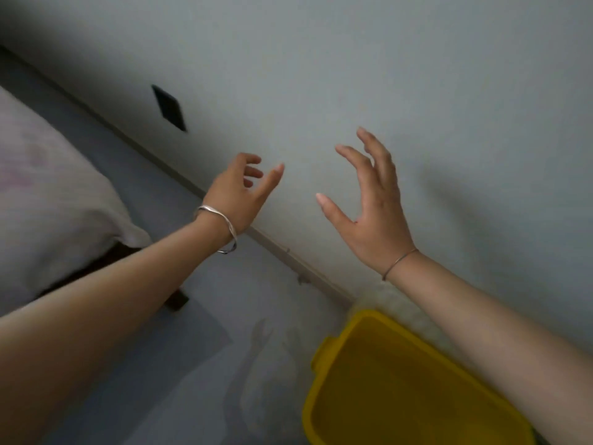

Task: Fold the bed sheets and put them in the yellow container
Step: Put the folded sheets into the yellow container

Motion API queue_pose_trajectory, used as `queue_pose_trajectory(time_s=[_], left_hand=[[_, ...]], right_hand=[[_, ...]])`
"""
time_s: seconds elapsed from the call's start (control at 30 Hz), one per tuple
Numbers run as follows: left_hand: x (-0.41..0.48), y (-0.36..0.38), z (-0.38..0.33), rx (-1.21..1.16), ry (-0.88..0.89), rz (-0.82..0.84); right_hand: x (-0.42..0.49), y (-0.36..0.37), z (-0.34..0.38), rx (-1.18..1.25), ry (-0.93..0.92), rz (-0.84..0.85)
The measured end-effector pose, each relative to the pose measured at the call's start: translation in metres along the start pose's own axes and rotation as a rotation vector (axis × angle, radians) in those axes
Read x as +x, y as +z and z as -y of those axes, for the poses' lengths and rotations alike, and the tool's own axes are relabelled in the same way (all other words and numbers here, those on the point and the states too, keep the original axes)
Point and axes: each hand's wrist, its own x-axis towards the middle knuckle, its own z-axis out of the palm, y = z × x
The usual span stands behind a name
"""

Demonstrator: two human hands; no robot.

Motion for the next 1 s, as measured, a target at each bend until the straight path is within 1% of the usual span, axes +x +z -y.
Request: queue_pose_trajectory(time_s=[0.1, 0.13, 0.17, 0.3, 0.37, 0.47, 0.53, 0.57, 0.6, 0.67, 0.73, 0.77, 0.8, 0.87, 0.93, 1.0], left_hand=[[0.005, -0.095, -0.033, 0.019, -0.073, -0.097], [0.002, -0.111, -0.042, 0.027, -0.086, -0.117], [0.003, -0.151, -0.052, 0.031, -0.109, -0.155], [-0.011, -0.285, -0.076, 0.188, -0.162, -0.195], [-0.020, -0.340, -0.073, 0.273, -0.178, -0.247], [-0.033, -0.418, -0.056, 0.422, -0.231, -0.372], [-0.036, -0.470, -0.035, 0.461, -0.346, -0.414], [-0.038, -0.488, -0.024, 0.466, -0.415, -0.424], [-0.040, -0.512, -0.010, 0.472, -0.482, -0.435], [-0.044, -0.539, 0.009, 0.478, -0.612, -0.406], [-0.045, -0.558, 0.031, 0.420, -0.731, -0.385], [-0.046, -0.570, 0.044, 0.342, -0.775, -0.412], [-0.047, -0.579, 0.056, 0.244, -0.782, -0.466], [-0.048, -0.589, 0.073, 0.092, -0.739, -0.580], [-0.048, -0.592, 0.083, -0.006, -0.761, -0.632], [-0.042, -0.590, 0.094, -0.134, -0.932, -0.609]], right_hand=[[0.062, -0.006, 0.074, 0.135, 0.013, 0.074], [0.071, -0.009, 0.089, 0.172, 0.033, 0.096], [0.094, -0.009, 0.121, 0.237, 0.050, 0.132], [0.159, 0.000, 0.239, 0.420, 0.092, 0.321], [0.182, 0.010, 0.286, 0.454, 0.071, 0.412], [0.214, 0.036, 0.353, 0.489, 0.027, 0.521], [0.239, 0.063, 0.400, 0.511, 0.013, 0.595], [0.247, 0.073, 0.415, 0.523, 0.038, 0.638], [0.258, 0.089, 0.436, 0.538, 0.072, 0.691], [0.272, 0.114, 0.457, 0.574, 0.187, 0.789], [0.280, 0.140, 0.470, 0.576, 0.291, 0.869], [0.286, 0.160, 0.478, 0.571, 0.340, 0.927], [0.289, 0.177, 0.483, 0.561, 0.398, 0.976], [0.296, 0.203, 0.487, 0.551, 0.500, 1.069], [0.303, 0.231, 0.486, 0.511, 0.564, 1.156], [0.307, 0.261, 0.485, 0.467, 0.606, 1.247]])
